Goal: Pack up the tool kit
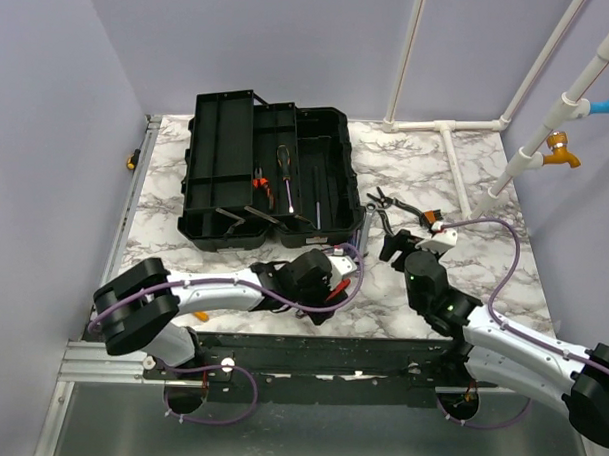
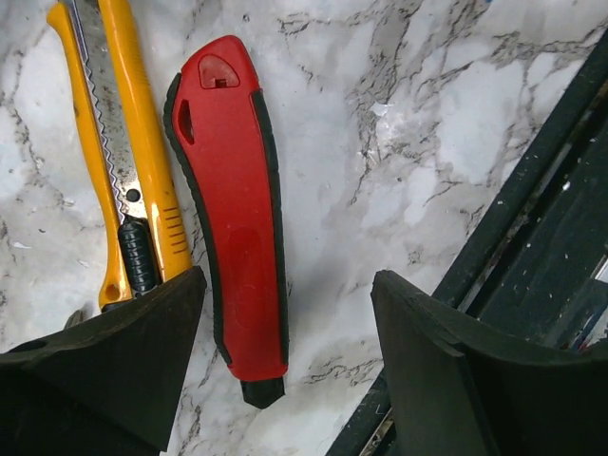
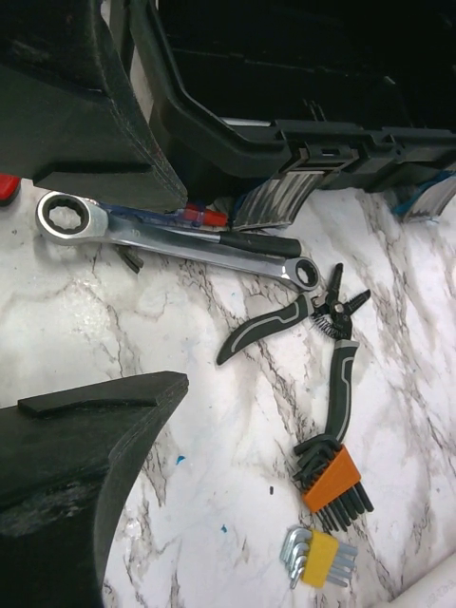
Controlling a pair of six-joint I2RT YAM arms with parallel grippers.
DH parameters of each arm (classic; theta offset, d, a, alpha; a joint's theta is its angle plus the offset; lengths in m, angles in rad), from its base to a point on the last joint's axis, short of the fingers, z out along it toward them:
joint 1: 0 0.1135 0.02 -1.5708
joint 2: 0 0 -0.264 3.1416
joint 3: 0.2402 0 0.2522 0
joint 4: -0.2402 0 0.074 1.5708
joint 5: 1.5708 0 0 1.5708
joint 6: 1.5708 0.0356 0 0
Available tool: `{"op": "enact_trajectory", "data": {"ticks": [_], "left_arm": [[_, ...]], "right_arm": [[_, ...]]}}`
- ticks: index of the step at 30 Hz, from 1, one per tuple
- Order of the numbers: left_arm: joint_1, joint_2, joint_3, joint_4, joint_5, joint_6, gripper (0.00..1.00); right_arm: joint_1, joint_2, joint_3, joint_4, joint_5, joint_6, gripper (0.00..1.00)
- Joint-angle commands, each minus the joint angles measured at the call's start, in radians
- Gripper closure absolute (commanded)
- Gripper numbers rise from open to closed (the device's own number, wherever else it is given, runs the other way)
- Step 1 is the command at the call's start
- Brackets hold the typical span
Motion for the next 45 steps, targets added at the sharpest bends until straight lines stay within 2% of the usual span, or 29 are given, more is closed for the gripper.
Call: {"op": "enact_trajectory", "data": {"ticks": [1, 4, 8, 11, 17, 19, 26, 32, 34, 36, 39, 41, 45], "left_arm": [[-0.006, 0.083, 0.08, -0.091, -0.049, -0.066, 0.28], [-0.006, 0.14, 0.123, -0.127, -0.034, -0.069, 0.3], [-0.006, 0.214, 0.179, -0.18, -0.024, -0.082, 0.45], [-0.006, 0.257, 0.206, -0.211, -0.05, -0.095, 0.52], [-0.006, 0.255, 0.22, -0.235, -0.052, -0.094, 0.9], [-0.007, 0.223, 0.222, -0.246, -0.055, -0.095, 1.0], [-0.007, 0.023, 0.231, -0.262, -0.033, -0.116, 1.0], [0.021, -0.105, 0.297, -0.293, -0.07, -0.126, 1.0], [0.062, -0.146, 0.329, -0.319, -0.121, -0.129, 1.0], [0.144, -0.198, 0.357, -0.334, -0.123, -0.142, 1.0], [0.35, -0.263, 0.358, -0.281, 0.008, -0.191, 1.0], [0.468, -0.287, 0.379, -0.271, 0.041, -0.224, 1.0], [0.621, -0.32, 0.439, -0.256, -0.014, -0.23, 1.0]], "right_arm": [[-0.001, -0.044, -0.03, 0.065, 0.068, 0.02, 0.26], [0.0, -0.059, -0.046, 0.075, 0.071, 0.02, 0.26], [0.0, -0.054, -0.043, 0.08, 0.079, 0.015, 0.26], [0.0, -0.05, -0.044, 0.08, 0.083, 0.015, 0.26], [0.0, -0.076, -0.059, 0.081, 0.104, 0.021, 0.27], [0.0, -0.089, -0.065, 0.079, 0.117, 0.025, 0.28], [0.0, -0.131, -0.084, 0.069, 0.146, 0.045, 0.29], [-0.001, -0.131, -0.085, 0.063, 0.158, 0.053, 0.29], [0.0, -0.128, -0.087, 0.063, 0.162, 0.056, 0.29], [0.0, -0.124, -0.087, 0.064, 0.162, 0.06, 0.29], [0.0, -0.113, -0.085, 0.063, 0.162, 0.066, 0.29], [0.0, -0.105, -0.084, 0.065, 0.163, 0.069, 0.29], [0.0, -0.08, -0.081, 0.066, 0.163, 0.076, 0.3]]}}
